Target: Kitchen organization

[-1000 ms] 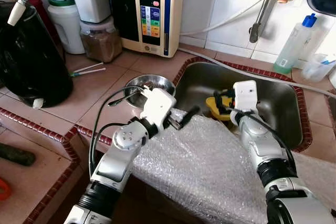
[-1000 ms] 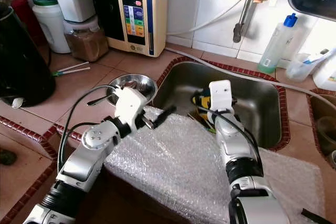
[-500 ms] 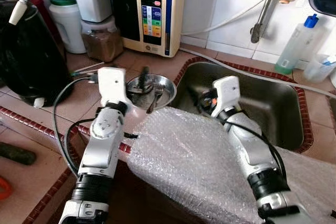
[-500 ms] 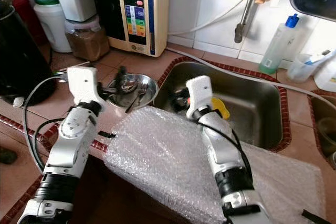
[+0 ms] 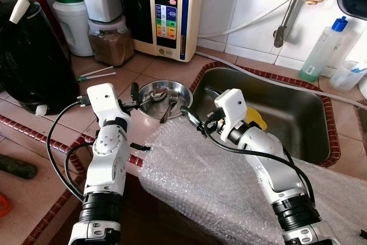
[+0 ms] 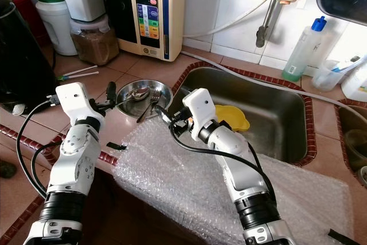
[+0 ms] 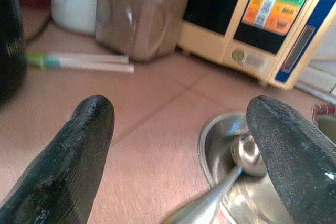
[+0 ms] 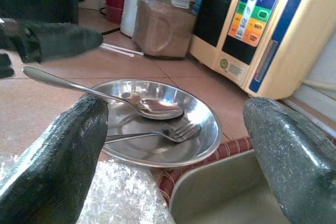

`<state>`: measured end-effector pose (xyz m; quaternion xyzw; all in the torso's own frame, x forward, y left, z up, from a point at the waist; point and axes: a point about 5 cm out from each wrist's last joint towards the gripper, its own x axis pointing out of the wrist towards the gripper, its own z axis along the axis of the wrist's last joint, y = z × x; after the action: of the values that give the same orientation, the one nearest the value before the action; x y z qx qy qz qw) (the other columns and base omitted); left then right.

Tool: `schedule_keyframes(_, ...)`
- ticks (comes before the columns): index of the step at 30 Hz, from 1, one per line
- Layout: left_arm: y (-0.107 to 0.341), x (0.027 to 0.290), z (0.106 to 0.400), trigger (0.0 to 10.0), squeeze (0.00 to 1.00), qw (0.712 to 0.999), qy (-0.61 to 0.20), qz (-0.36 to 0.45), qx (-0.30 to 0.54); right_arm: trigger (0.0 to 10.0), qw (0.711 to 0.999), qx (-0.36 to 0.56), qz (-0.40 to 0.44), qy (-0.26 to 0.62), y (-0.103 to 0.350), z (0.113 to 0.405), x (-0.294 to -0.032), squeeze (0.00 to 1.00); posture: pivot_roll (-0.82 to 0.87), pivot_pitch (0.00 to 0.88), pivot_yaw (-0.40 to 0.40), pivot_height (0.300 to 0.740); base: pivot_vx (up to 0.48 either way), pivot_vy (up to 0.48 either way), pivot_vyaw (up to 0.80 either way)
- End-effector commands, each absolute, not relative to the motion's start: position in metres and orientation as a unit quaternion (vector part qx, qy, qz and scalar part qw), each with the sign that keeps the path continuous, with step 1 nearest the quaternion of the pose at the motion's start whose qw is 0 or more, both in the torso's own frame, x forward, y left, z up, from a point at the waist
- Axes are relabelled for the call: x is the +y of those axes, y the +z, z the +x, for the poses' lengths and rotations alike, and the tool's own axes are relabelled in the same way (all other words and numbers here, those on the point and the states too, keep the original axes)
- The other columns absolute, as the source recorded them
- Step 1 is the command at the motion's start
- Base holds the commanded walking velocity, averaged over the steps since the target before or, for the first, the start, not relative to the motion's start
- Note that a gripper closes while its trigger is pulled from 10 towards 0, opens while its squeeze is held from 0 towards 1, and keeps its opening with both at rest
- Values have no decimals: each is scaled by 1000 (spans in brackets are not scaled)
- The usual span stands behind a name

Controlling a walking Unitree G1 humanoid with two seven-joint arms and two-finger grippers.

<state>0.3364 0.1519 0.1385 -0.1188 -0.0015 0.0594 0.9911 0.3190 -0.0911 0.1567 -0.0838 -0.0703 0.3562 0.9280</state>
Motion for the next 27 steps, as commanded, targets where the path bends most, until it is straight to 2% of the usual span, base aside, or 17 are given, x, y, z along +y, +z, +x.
schedule_keyframes(1,133,151,337,10000,0,989,63,-132,21,10000,924,-71,-93,364,158,316,-89,0,-9,0,-11,740,0,0,0)
schedule_keyframes(3,129,148,337,10000,0,987,54,-146,38,10000,924,-70,-93,364,158,315,-89,0,-10,0,-10,740,0,0,0)
schedule_keyframes(4,127,145,338,9098,0,985,49,-156,48,10000,922,-69,-95,368,158,315,-88,0,-10,0,-10,740,0,0,0)
schedule_keyframes(5,125,144,338,7765,0,985,44,-159,55,10000,921,-69,-99,370,158,314,-87,0,-10,0,-10,740,0,0,0)
schedule_keyframes(6,119,141,338,4902,0,981,39,-174,74,10000,919,-68,-103,375,158,313,-86,0,-11,0,-10,740,0,0,0)
schedule_keyframes(7,117,140,338,4902,0,979,40,-182,79,10000,918,-67,-103,377,157,313,-86,0,-13,0,-10,740,0,0,0)
schedule_keyframes(9,116,139,338,118,0,978,36,-192,78,10000,918,-67,-104,377,157,313,-86,0,-14,0,-9,740,0,0,0)
schedule_keyframes(27,124,142,341,0,0,976,28,-207,59,10000,918,-61,-108,376,156,313,-86,0,-10,0,-5,740,0,0,0)
